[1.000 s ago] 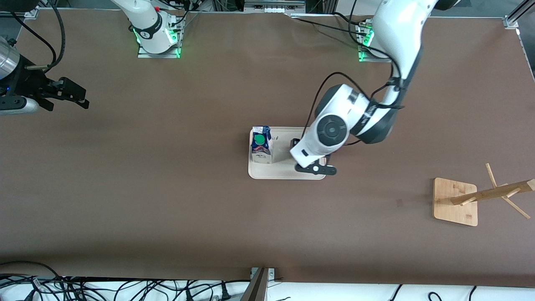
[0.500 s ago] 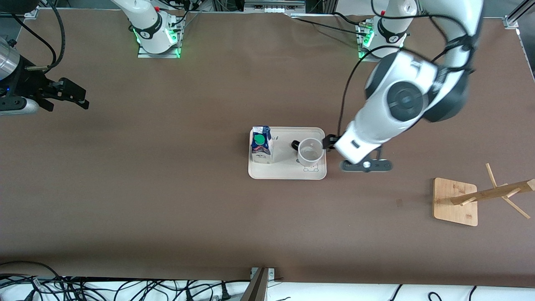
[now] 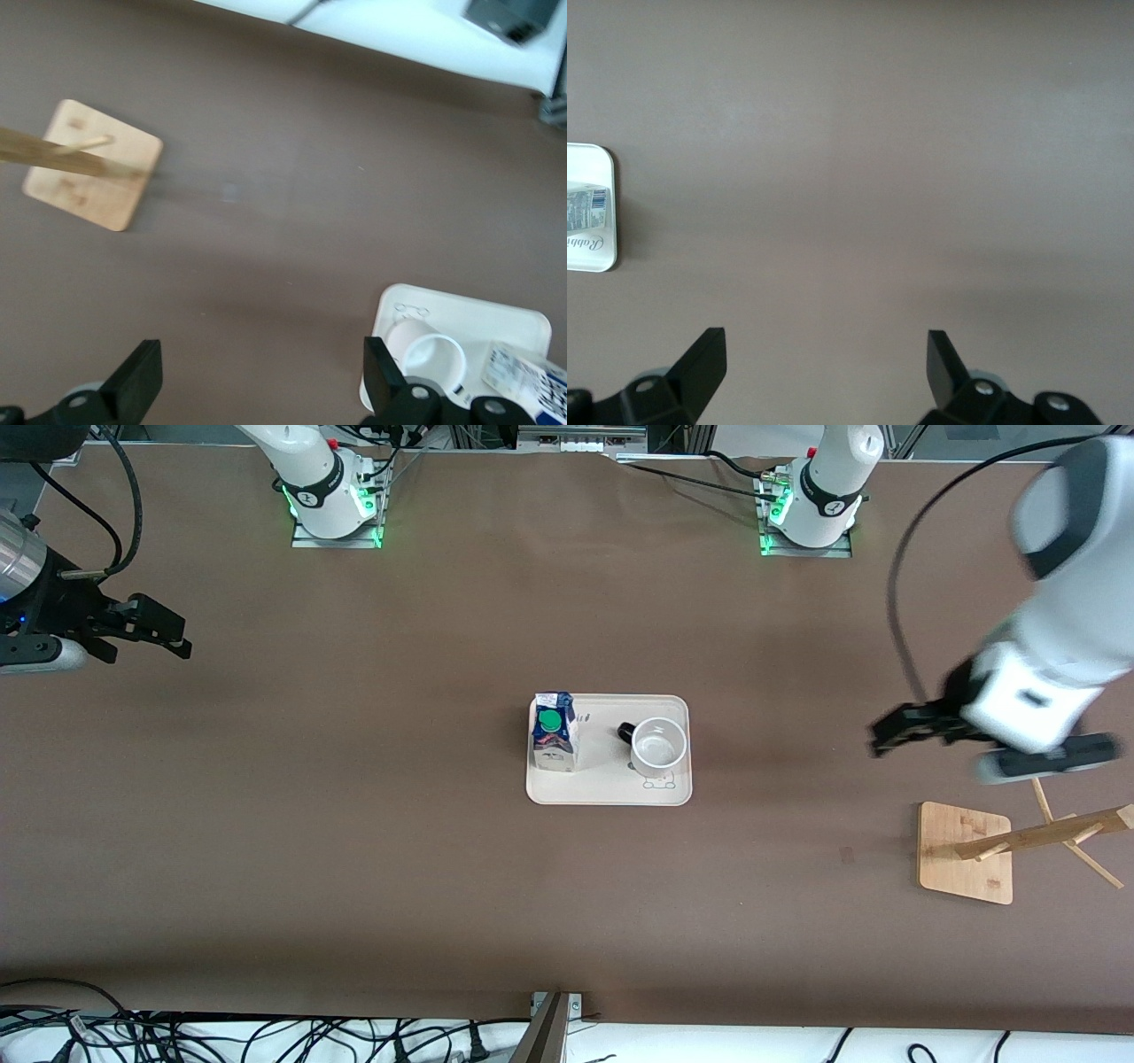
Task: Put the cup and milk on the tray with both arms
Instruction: 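Open the left gripper and withdraw it from the mug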
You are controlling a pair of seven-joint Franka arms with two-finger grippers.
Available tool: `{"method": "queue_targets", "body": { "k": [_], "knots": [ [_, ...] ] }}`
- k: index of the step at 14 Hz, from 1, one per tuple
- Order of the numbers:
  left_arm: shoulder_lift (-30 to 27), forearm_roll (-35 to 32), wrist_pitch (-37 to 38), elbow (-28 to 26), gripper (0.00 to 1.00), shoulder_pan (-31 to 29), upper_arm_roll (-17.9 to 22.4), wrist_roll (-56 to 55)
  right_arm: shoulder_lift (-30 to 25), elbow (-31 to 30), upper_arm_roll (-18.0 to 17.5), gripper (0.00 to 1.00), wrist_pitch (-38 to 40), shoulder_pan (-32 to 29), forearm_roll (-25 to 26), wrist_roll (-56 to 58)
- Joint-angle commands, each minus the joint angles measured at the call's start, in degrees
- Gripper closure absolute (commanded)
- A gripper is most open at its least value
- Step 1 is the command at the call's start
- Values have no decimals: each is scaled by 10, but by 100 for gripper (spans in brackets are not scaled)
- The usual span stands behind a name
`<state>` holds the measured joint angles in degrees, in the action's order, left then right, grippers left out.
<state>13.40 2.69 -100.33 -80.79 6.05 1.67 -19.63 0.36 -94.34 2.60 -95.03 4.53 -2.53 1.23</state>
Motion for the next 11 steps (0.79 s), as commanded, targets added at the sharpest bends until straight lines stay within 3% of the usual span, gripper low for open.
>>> {"method": "queue_targets", "body": {
  "k": [1,4,11],
  "knots": [
    [-37,-7,-1,-53,0,2,38,23,3,11,-5,0,10,-4,7,4],
    [-57,-5,-3,-89,0,-2,52,160,2,12,-5,0,10,-2,6,4],
    [-62,-1,0,-84,0,-11,52,191,2,11,-5,0,11,-2,4,3]
  ]
}}
